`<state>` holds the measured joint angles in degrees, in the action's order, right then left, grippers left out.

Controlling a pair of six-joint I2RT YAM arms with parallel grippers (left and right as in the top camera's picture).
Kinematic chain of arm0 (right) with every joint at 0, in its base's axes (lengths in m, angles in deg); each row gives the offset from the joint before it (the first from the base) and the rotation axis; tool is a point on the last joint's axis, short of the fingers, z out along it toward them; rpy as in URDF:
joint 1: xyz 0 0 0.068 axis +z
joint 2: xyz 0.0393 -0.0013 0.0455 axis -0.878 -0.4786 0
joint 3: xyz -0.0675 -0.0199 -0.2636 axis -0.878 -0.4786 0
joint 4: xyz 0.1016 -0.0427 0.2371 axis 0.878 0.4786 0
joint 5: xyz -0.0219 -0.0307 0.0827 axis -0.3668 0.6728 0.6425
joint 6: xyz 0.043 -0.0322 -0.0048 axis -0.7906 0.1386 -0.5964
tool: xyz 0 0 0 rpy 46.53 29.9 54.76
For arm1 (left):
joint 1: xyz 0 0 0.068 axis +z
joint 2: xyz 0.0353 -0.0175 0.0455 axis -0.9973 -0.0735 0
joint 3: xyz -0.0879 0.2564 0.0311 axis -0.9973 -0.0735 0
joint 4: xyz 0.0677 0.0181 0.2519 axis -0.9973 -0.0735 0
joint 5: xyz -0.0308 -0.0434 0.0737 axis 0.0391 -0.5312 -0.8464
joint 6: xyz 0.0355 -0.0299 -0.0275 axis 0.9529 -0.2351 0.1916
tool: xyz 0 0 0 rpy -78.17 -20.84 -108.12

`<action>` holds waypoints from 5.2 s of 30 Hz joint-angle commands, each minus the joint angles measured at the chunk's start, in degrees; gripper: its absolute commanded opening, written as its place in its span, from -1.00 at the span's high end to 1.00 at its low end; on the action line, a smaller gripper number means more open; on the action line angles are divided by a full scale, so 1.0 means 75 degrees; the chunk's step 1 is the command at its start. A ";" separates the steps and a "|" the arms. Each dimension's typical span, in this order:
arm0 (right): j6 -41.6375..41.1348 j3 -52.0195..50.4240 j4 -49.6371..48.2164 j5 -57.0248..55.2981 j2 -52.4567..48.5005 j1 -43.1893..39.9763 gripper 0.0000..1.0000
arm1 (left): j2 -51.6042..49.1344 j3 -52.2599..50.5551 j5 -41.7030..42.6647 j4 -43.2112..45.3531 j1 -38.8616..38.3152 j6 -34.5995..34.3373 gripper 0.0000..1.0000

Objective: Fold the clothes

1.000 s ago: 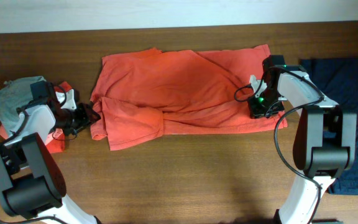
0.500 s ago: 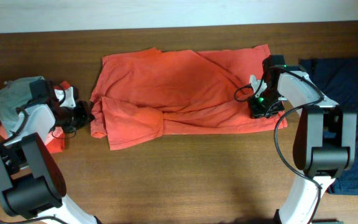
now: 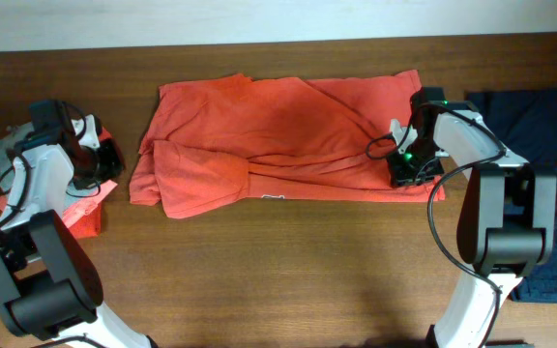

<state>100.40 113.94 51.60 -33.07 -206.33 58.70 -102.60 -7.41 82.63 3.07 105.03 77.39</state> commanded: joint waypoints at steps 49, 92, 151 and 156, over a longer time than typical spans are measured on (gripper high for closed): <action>-0.0868 0.0755 0.1072 0.0020 0.0364 -0.0609 0.55 | -0.0318 0.0621 0.2492 0.0093 -0.1058 0.0181 0.99; -0.0927 0.2294 -0.1545 0.0020 -0.1550 -0.0595 0.04 | 0.1364 0.0618 0.2661 -0.0720 -0.0749 0.0181 0.99; -0.1527 0.3838 0.3171 -0.0638 0.4281 -0.1364 0.92 | 0.3850 0.2565 0.3424 -0.2634 -0.0629 0.0125 0.99; -0.1527 0.3838 0.3174 -0.0638 0.6245 -0.1364 0.92 | 0.5450 0.2562 0.2264 -0.3008 -0.0653 0.0332 0.99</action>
<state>89.60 142.09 75.23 -36.48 -167.38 48.43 -68.27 10.95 105.47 -17.84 100.03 78.25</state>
